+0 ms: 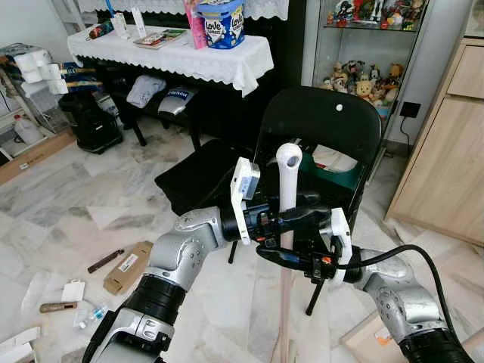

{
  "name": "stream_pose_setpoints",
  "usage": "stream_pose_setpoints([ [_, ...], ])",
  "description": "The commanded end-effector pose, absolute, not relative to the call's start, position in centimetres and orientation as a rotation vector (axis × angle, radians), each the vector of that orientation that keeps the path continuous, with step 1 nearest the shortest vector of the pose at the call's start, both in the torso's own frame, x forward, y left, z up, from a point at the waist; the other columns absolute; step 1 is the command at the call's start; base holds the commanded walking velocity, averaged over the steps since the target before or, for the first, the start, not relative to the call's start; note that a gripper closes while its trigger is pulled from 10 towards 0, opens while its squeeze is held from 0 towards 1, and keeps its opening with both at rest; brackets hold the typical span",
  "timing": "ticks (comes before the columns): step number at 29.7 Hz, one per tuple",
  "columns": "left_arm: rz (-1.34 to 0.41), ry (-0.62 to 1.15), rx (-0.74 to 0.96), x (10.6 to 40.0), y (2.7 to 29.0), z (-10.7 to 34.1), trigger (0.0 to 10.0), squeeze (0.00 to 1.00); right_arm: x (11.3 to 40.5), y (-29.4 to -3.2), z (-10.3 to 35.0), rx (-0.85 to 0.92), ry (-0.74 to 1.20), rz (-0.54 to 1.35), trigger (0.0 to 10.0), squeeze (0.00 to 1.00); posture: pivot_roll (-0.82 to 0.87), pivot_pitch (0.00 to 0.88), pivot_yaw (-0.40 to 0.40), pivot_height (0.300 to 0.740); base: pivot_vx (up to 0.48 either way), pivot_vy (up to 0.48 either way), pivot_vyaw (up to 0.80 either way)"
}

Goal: Sweep floor

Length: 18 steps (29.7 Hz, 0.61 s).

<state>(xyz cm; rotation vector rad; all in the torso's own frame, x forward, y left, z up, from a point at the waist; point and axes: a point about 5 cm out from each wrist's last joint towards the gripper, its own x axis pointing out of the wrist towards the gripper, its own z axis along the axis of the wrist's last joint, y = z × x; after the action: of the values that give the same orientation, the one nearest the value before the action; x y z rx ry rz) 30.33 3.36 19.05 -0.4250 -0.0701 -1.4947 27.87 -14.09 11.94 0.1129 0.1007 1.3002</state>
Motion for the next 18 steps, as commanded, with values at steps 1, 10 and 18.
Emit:
stream_pose_setpoints([
  [1,-1.461,-0.146,-0.456,31.2,4.7,20.7,10.0,0.00,27.8,-13.5,12.6,0.100,0.067,1.336,0.0,0.00,-0.10,0.000,0.135,0.740,0.000,0.000,0.00],
  [10,-1.425,-0.155,-0.437,32.1,6.4,21.0,10.0,0.00,27.7,-13.7,12.7,0.101,0.067,1.335,0.0,0.00,-0.10,0.000,0.135,0.740,0.000,0.000,0.00],
  [18,-1.375,-0.161,-0.405,32.8,7.6,21.0,10.0,0.00,27.7,-13.7,12.8,0.104,0.066,1.334,0.0,0.00,-0.10,0.000,0.134,0.740,0.000,0.000,0.00],
])
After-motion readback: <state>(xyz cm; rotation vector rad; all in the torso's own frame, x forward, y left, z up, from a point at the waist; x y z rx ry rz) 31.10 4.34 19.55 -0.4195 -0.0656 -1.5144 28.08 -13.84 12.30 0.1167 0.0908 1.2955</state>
